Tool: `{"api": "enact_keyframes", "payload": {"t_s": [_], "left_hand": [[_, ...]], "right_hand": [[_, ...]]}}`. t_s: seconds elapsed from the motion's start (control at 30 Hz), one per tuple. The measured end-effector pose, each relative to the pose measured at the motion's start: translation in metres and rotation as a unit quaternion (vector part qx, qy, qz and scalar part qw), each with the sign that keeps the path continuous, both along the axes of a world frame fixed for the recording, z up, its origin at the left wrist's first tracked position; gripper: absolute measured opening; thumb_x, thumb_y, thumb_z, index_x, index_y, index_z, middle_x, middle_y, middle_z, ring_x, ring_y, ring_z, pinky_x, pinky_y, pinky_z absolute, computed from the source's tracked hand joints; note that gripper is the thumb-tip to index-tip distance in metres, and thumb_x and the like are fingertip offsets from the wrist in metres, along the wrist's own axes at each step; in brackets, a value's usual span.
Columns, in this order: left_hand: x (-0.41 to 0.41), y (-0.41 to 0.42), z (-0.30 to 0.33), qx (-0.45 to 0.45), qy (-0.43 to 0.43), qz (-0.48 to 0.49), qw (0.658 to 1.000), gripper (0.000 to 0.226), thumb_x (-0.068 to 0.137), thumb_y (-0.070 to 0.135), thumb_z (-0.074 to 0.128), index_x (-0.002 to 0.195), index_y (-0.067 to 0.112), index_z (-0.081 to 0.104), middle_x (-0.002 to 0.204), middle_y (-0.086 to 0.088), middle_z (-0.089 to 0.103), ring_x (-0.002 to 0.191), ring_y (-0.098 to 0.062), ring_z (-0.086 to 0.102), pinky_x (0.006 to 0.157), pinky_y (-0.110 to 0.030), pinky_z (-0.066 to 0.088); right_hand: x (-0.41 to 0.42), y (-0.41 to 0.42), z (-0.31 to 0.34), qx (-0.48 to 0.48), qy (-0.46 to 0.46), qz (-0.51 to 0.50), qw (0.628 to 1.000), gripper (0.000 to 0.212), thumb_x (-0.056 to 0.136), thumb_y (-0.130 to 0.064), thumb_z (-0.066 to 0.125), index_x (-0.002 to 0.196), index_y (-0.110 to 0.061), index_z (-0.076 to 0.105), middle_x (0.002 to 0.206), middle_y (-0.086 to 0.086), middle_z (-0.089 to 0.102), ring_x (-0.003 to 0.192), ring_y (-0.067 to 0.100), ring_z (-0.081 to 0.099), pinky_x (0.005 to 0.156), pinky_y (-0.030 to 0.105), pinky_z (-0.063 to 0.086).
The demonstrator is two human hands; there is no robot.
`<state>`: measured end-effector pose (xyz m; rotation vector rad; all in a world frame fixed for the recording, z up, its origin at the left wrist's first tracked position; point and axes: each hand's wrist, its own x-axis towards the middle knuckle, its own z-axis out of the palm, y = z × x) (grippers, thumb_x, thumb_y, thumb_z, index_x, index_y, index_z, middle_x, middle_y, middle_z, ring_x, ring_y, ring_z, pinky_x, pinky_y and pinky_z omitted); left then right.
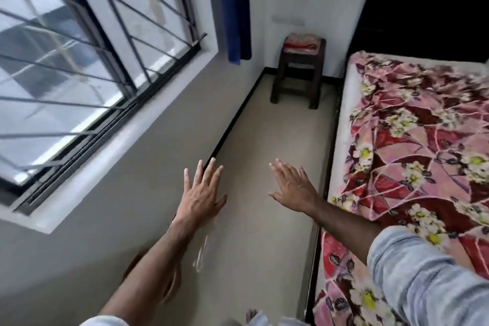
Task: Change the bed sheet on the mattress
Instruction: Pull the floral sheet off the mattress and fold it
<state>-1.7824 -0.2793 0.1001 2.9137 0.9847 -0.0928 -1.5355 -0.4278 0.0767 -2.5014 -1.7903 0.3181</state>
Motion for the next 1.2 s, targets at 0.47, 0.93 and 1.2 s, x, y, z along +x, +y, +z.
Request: {"api": "enact_keyframes", "payload": {"t_s": [0.47, 0.93, 1.2], "left_hand": [[0.31, 0.288, -0.009, 0.037, 0.046, -0.246, 0.967, 0.075, 0.088, 0.051, 0.059, 0.15, 0.012, 0.044, 0.164, -0.013, 0.028, 0.149, -0.042, 0.028, 0.111, -0.071, 0.031], [0.718, 0.408, -0.009, 0.08, 0.059, -0.407, 0.908, 0.074, 0.104, 0.053, 0.03, 0.162, 0.017, 0.001, 0.168, -0.006, -0.017, 0.155, -0.034, -0.014, 0.122, -0.063, 0.0], [0.947, 0.44, 0.002, 0.067, 0.067, -0.455, 0.886, 0.074, 0.09, 0.045, 0.063, 0.153, 0.012, 0.041, 0.165, -0.012, 0.027, 0.15, -0.041, 0.026, 0.113, -0.07, 0.028]], "right_hand": [[0.228, 0.177, 0.009, -0.018, -0.037, -0.228, 0.973, 0.082, 0.095, -0.052, 0.051, 0.16, -0.018, 0.013, 0.166, 0.003, 0.011, 0.151, 0.023, 0.017, 0.122, 0.054, 0.016], [0.52, 0.263, -0.013, -0.01, 0.01, -0.413, 0.911, 0.08, 0.099, -0.051, 0.048, 0.16, -0.017, 0.008, 0.167, 0.008, 0.007, 0.152, 0.029, 0.015, 0.121, 0.053, 0.012], [0.728, 0.279, -0.004, -0.026, 0.047, -0.463, 0.885, 0.079, 0.099, -0.048, 0.051, 0.159, -0.018, 0.01, 0.167, 0.009, 0.009, 0.152, 0.032, 0.019, 0.121, 0.055, 0.014]]}}
